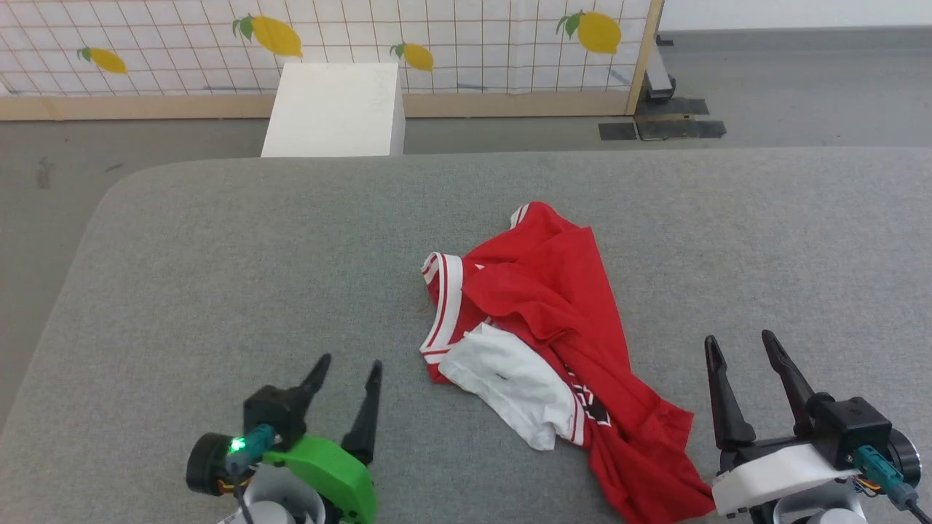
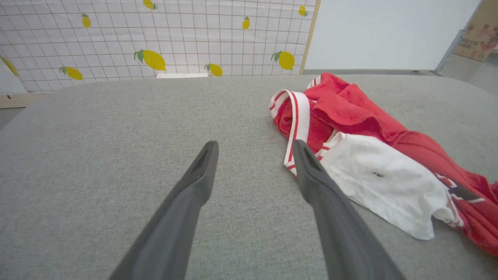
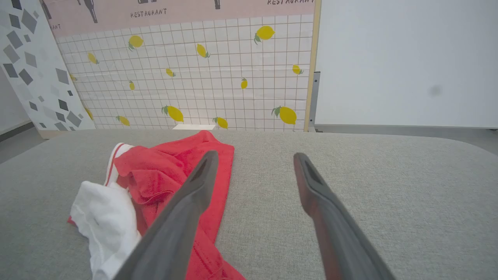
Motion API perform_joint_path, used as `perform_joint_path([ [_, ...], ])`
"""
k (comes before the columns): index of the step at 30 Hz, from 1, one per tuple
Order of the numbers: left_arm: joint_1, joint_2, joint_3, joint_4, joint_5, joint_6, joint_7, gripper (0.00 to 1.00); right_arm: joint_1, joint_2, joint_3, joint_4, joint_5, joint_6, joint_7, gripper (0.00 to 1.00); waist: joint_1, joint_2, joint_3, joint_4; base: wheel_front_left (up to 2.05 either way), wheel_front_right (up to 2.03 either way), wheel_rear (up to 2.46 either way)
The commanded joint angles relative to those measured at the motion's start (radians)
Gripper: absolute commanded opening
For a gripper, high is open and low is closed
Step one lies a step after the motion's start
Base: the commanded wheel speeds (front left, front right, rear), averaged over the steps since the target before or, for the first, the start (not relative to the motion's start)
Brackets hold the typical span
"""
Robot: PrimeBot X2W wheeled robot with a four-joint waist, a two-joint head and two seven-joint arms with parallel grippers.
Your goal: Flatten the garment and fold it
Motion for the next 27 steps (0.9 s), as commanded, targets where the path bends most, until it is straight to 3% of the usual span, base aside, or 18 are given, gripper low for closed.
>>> perform_joint_path([
  [1,-0.009,0.009,-0.015,-0.005,0.012,-0.008,0.022,1.00,0.008,0.000,0.005,-0.006,0.001,-0.002,-0.006,1.00,0.0000,-0.0001,0.012,0.001,0.00,0.00,0.00],
  [4,-0.038,0.011,-0.041,-0.030,0.012,-0.023,0.090,1.00,0.005,0.000,0.014,-0.008,0.000,-0.002,-0.004,1.00,0.0000,-0.0001,0.031,-0.001,0.00,0.00,0.00],
  [12,-0.180,0.007,-0.122,-0.114,-0.060,-0.110,0.416,1.00,-0.021,0.000,0.034,-0.014,-0.004,-0.002,-0.001,1.00,0.0000,-0.0001,0.118,-0.021,0.00,0.00,0.00],
  [16,-0.249,0.001,-0.143,-0.098,-0.071,-0.116,0.529,1.00,-0.036,0.000,0.040,-0.013,-0.006,-0.002,-0.002,1.00,0.0000,-0.0001,0.154,-0.039,0.00,0.00,0.00],
  [20,-0.298,-0.003,-0.156,-0.052,-0.055,-0.109,0.576,1.00,-0.048,0.000,0.043,-0.011,-0.006,-0.002,-0.002,1.00,0.0000,-0.0001,0.180,-0.059,0.00,0.00,0.00],
  [24,-0.308,-0.026,-0.160,-0.017,-0.080,-0.132,0.575,1.00,-0.054,0.000,0.040,-0.007,-0.005,-0.002,-0.003,1.00,0.0000,-0.0001,0.193,-0.069,0.00,0.00,0.00],
  [25,-0.309,-0.029,-0.161,-0.010,-0.083,-0.137,0.573,0.76,-0.054,0.000,0.039,-0.006,-0.005,-0.002,-0.003,1.00,0.0000,-0.0001,0.195,-0.070,0.00,0.00,0.00],
  [26,-0.310,-0.033,-0.162,-0.004,-0.088,-0.146,0.568,0.03,-0.054,0.000,0.037,-0.004,-0.005,-0.002,-0.003,1.00,0.0000,-0.0001,0.197,-0.070,0.00,0.00,0.00],
  [27,-0.310,-0.037,-0.162,0.000,-0.092,-0.151,0.563,0.00,-0.054,0.000,0.036,-0.002,-0.005,-0.002,-0.004,1.00,0.0000,-0.0001,0.198,-0.069,0.00,0.00,0.00],
])
